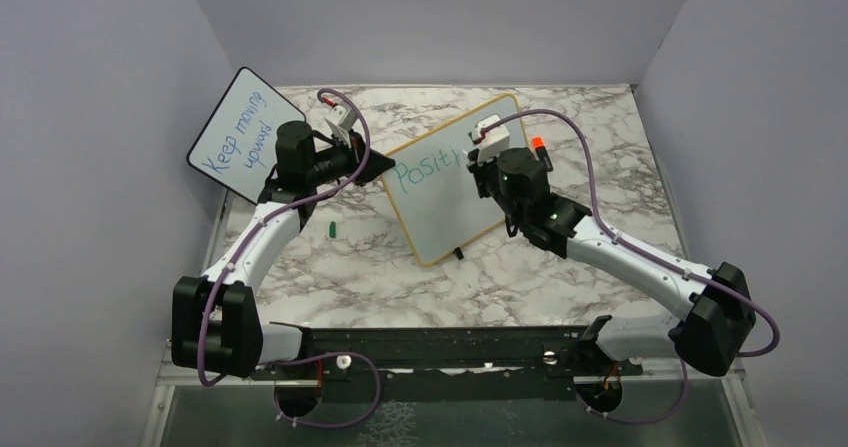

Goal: Write a sentence on the whiteboard

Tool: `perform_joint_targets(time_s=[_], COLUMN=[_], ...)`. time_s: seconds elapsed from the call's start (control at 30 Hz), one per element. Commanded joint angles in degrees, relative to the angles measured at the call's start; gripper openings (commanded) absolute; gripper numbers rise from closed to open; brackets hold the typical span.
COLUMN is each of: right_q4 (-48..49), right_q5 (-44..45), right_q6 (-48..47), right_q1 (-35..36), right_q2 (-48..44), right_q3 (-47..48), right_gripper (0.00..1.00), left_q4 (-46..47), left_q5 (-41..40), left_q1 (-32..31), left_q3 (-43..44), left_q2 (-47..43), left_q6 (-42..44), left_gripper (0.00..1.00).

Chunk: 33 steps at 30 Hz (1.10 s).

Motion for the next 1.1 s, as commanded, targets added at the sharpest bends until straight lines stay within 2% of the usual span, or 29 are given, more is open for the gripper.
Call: perform_joint_targets(time_s=[0.0, 0.57, 1.07], right_q4=[3.6, 3.9, -0.9], right_q5=[-2.4, -4.3, -3.2], right_q6=[-0.9, -1.1, -0.1], right_q1=[-1.1, -2.5, -2.6], right_q2=[0.7, 3.2, 0.7], right_q3=[1.8, 1.9, -1.9], right_gripper=[0.00, 0.00, 0.00], left_q4=[-5.8, -6.1, -6.3], left_q5=[-1.9, -1.9, -2.1], left_q1=[-1.0, -1.0, -1.0], left_q3=[-1.1, -1.0, -0.9], left_q2=[1.7, 1.6, 1.5], left_q6=[4.4, 4.7, 4.9], left_gripper=[0.00, 0.00, 0.00])
